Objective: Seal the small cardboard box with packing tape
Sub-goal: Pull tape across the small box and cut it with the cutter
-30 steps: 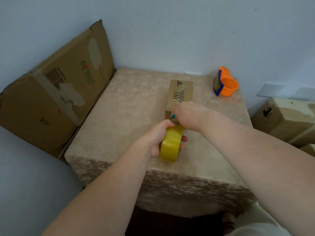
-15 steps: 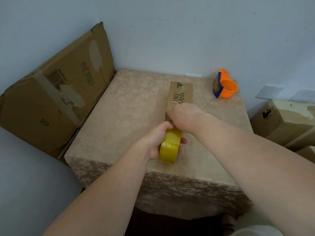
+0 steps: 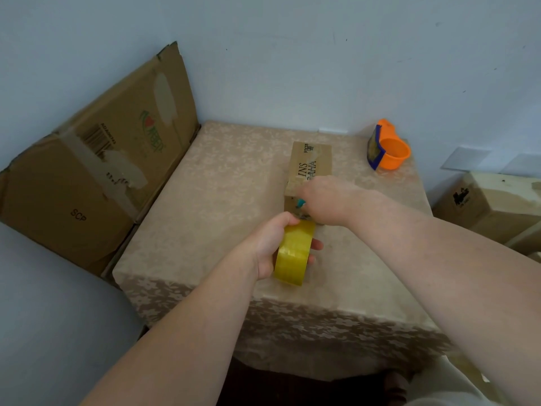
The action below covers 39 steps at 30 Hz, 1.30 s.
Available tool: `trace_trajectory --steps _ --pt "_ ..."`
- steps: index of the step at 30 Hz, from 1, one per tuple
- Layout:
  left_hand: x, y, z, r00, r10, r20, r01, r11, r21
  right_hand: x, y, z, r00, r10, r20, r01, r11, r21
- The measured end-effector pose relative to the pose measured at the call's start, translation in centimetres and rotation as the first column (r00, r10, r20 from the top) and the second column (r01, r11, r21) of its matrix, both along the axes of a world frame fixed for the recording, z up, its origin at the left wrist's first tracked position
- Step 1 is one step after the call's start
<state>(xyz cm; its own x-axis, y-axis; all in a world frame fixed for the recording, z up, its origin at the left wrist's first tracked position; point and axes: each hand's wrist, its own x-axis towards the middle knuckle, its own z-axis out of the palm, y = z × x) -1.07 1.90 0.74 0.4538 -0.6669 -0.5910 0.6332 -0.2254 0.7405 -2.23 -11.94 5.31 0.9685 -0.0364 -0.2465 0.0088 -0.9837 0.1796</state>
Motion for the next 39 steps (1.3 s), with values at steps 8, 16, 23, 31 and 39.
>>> trace_trajectory --steps 8,16,23,31,39 --pt "-0.1 0.0 0.1 1.000 0.008 -0.009 -0.008 1.000 0.002 0.0 -0.7 -0.1 0.998 -0.054 -0.011 0.055 0.995 0.081" --pt "-0.2 0.1 0.3 1.000 0.010 -0.012 -0.010 1.000 -0.004 -0.2 -0.6 0.5 0.998 -0.049 -0.031 0.052 0.994 0.093" --pt "-0.1 0.2 0.0 1.000 0.014 -0.017 -0.015 1.000 -0.012 -0.1 -0.6 0.8 0.998 -0.036 -0.058 0.039 0.998 0.043" --pt "0.0 0.0 -0.1 1.000 0.020 -0.001 -0.020 1.000 -0.020 0.0 -0.2 0.1 0.999 0.008 -0.048 -0.010 0.999 -0.038" --pt "-0.2 0.0 -0.2 0.999 0.039 -0.021 -0.039 0.999 -0.037 -0.4 1.2 0.4 0.999 0.002 -0.041 -0.005 0.998 -0.068"
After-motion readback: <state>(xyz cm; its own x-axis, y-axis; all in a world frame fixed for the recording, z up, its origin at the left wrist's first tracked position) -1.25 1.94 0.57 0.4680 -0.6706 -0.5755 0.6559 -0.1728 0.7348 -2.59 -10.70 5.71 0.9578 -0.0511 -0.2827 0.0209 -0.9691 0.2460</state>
